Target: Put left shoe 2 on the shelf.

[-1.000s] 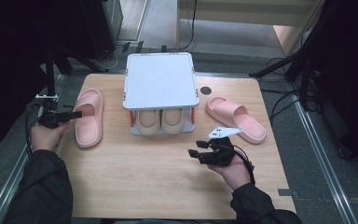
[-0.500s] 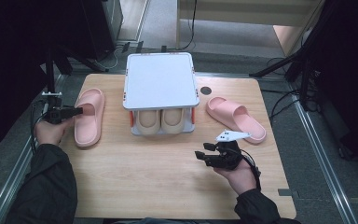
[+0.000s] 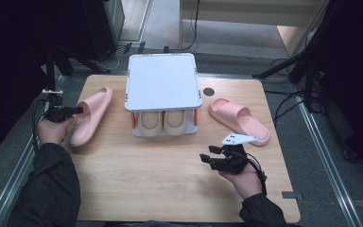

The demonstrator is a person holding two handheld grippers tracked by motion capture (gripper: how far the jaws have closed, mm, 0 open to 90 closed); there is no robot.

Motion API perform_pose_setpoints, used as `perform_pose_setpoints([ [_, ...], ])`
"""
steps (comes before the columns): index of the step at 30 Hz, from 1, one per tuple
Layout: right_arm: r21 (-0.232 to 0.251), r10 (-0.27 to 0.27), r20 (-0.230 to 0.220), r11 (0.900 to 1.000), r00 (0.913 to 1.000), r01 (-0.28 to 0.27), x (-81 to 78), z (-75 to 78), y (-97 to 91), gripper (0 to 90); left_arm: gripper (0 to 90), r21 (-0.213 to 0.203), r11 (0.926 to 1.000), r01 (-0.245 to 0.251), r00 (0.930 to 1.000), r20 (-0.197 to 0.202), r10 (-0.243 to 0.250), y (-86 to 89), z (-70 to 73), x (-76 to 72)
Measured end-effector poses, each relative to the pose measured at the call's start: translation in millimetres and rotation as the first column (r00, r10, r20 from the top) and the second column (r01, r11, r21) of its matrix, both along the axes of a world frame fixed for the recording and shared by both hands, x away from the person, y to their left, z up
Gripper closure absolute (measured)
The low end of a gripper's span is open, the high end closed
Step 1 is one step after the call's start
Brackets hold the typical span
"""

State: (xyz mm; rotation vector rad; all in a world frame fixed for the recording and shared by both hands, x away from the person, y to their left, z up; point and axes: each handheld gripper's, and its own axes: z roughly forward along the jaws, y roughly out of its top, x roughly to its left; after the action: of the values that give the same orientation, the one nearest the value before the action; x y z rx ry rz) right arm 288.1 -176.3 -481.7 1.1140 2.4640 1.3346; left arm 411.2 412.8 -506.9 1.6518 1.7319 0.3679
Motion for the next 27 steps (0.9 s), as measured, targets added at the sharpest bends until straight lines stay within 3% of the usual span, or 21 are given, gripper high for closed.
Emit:
perform_pose_setpoints([
  [2,-0.003,0.004,0.000,1.0000,1.0000,-0.004,0.4,-0.2,0.2,48.8,81.2,-0.020,0.9998,0.002,1.0000,-0.003,-0.002,-0.1,0.3,0.8],
  [3,-0.004,0.006,0.002,1.0000,1.0000,-0.006,0.7,-0.5,0.5,48.8,81.6,-0.065,0.9979,0.004,1.0000,0.000,-0.004,0.2,0.9,1.7],
  [5,-0.007,0.008,0.002,0.9999,1.0000,-0.008,1.0,-0.7,1.2,48.7,83.0,-0.110,0.9939,0.012,0.9995,0.029,-0.009,-4.2,8.2,3.2],
  [10,-0.011,0.008,0.001,0.9999,1.0000,-0.008,1.6,-1.0,2.3,48.7,82.6,-0.098,0.9948,0.029,0.9987,0.045,-0.025,-13.6,19.4,5.2],
  [11,-0.009,0.010,0.001,0.9999,0.9999,-0.010,2.0,-0.7,2.6,48.7,82.4,-0.129,0.9912,0.030,0.9989,0.039,-0.025,-18.1,22.5,6.8],
  [14,-0.007,0.011,-0.001,0.9999,0.9999,-0.011,2.6,-0.5,3.1,48.7,82.6,-0.114,0.9929,0.037,0.9992,0.022,-0.034,-22.1,26.0,9.8],
  [17,-0.002,0.020,0.001,0.9998,0.9998,-0.020,4.0,0.1,5.0,48.7,82.1,-0.069,0.9964,0.050,0.9986,-0.015,-0.051,-30.0,35.3,13.1],
  [22,-0.003,0.030,-0.001,0.9995,0.9995,-0.030,4.5,0.3,7.8,48.7,81.7,-0.071,0.9961,0.052,0.9980,-0.030,-0.055,-34.6,42.5,15.3],
  [27,-0.003,0.046,0.002,0.9990,0.9990,-0.046,7.0,-0.2,10.4,48.7,81.4,-0.043,0.9971,0.062,0.9973,-0.037,-0.064,-43.2,61.2,22.6],
])
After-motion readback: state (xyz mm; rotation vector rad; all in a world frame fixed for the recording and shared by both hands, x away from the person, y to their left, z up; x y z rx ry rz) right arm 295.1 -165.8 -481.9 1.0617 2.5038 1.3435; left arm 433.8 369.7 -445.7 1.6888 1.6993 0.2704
